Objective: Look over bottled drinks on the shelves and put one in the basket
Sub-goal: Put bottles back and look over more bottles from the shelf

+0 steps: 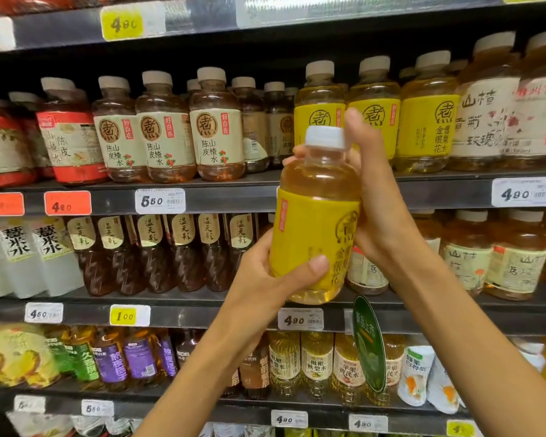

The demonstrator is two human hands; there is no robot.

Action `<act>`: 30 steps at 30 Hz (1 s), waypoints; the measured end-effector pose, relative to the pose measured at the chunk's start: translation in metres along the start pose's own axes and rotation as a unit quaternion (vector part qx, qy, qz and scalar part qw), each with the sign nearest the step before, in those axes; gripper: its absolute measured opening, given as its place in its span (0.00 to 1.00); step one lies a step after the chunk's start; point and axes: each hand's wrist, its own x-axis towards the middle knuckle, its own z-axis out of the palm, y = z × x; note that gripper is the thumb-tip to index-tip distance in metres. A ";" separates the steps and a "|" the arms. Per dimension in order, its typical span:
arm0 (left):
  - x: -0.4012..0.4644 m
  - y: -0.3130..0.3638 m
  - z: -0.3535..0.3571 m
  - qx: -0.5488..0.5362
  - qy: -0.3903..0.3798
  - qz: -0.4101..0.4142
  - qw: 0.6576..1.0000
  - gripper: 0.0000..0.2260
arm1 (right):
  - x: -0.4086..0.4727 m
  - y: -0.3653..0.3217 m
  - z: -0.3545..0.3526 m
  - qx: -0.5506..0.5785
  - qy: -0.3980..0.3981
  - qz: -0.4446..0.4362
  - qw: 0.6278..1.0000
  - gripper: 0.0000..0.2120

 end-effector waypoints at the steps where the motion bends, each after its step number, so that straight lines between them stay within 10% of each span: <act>1: 0.001 -0.001 -0.001 0.035 0.022 0.024 0.999 0.30 | -0.001 0.001 0.001 0.005 0.008 -0.005 1.000 0.32; 16: 0.014 -0.010 -0.028 0.146 0.030 0.149 0.978 0.41 | -0.011 0.013 0.009 0.029 -0.079 -0.173 0.981 0.23; 24: 0.000 -0.007 -0.019 0.055 -0.011 0.075 0.996 0.24 | -0.005 0.014 0.005 0.016 -0.084 -0.064 0.994 0.35; 30: -0.008 -0.005 -0.015 -0.017 -0.018 -0.031 0.999 0.31 | -0.003 0.019 0.003 0.015 -0.043 0.013 0.999 0.16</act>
